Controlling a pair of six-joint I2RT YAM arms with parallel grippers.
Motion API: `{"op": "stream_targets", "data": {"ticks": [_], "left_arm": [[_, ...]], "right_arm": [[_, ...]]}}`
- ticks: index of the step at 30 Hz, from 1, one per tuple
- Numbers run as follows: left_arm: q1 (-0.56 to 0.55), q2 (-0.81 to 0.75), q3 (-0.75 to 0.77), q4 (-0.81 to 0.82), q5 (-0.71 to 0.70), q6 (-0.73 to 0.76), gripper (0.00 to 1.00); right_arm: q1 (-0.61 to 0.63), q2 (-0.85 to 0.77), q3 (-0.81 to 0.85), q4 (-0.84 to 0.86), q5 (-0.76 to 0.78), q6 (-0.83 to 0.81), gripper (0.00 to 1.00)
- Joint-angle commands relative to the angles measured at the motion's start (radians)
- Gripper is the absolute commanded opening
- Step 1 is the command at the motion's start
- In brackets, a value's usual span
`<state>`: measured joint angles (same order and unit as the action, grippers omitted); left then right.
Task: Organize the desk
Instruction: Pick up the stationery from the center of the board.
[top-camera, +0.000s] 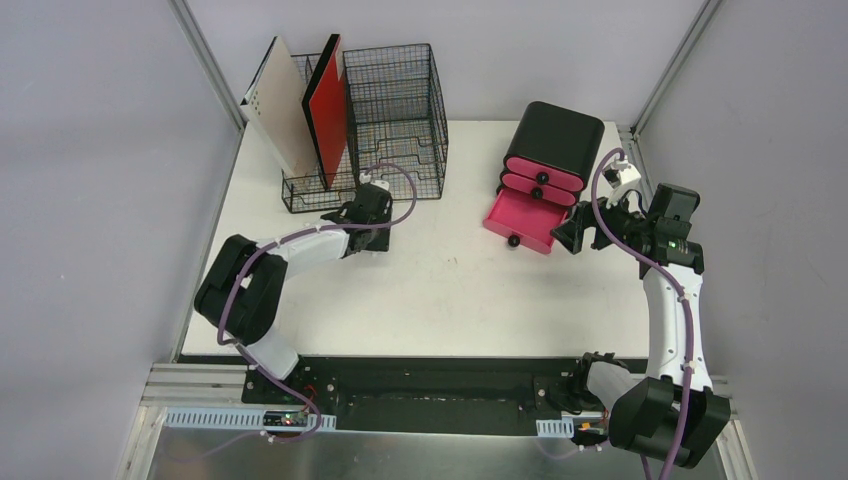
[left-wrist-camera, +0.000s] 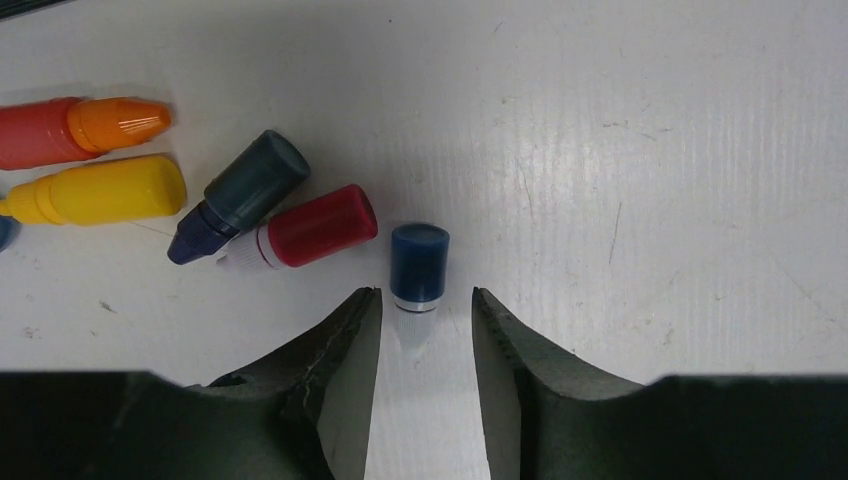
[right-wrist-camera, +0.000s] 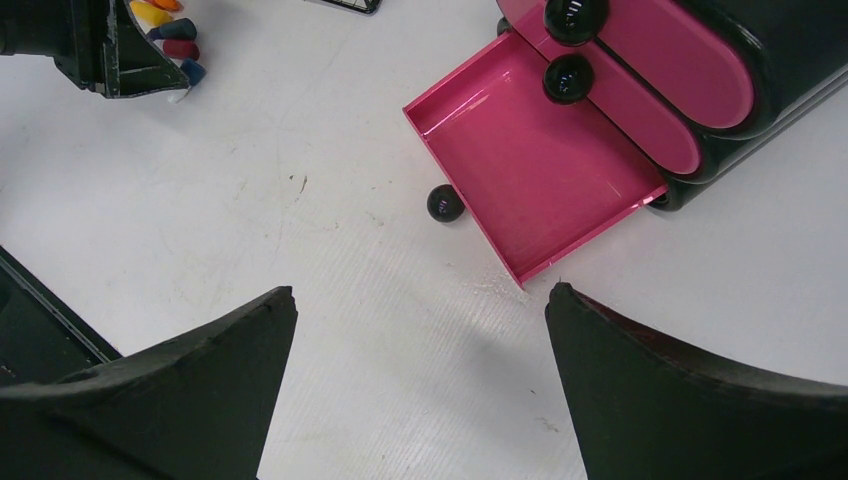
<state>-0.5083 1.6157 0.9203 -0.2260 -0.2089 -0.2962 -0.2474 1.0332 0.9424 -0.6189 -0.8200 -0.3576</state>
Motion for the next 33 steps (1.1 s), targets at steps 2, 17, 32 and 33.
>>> {"op": "stream_targets", "data": {"ticks": [2,17,32,33], "left_arm": [[0.007,0.033,0.067,-0.036,-0.02,0.002,0.38],[0.008,0.136,0.165,-0.133,-0.024,-0.002,0.28],[0.008,0.136,0.164,-0.151,-0.014,0.001,0.17],[0.007,0.133,0.16,-0.147,-0.013,0.001,0.15]], "right_arm": [[-0.007,-0.017,-0.001,0.027,-0.027,-0.012,0.99],[-0.009,-0.018,0.0,0.027,-0.028,-0.012,0.99],[-0.01,-0.019,0.001,0.025,-0.033,-0.011,0.99],[-0.01,-0.019,0.001,0.025,-0.034,-0.011,0.99]]}}
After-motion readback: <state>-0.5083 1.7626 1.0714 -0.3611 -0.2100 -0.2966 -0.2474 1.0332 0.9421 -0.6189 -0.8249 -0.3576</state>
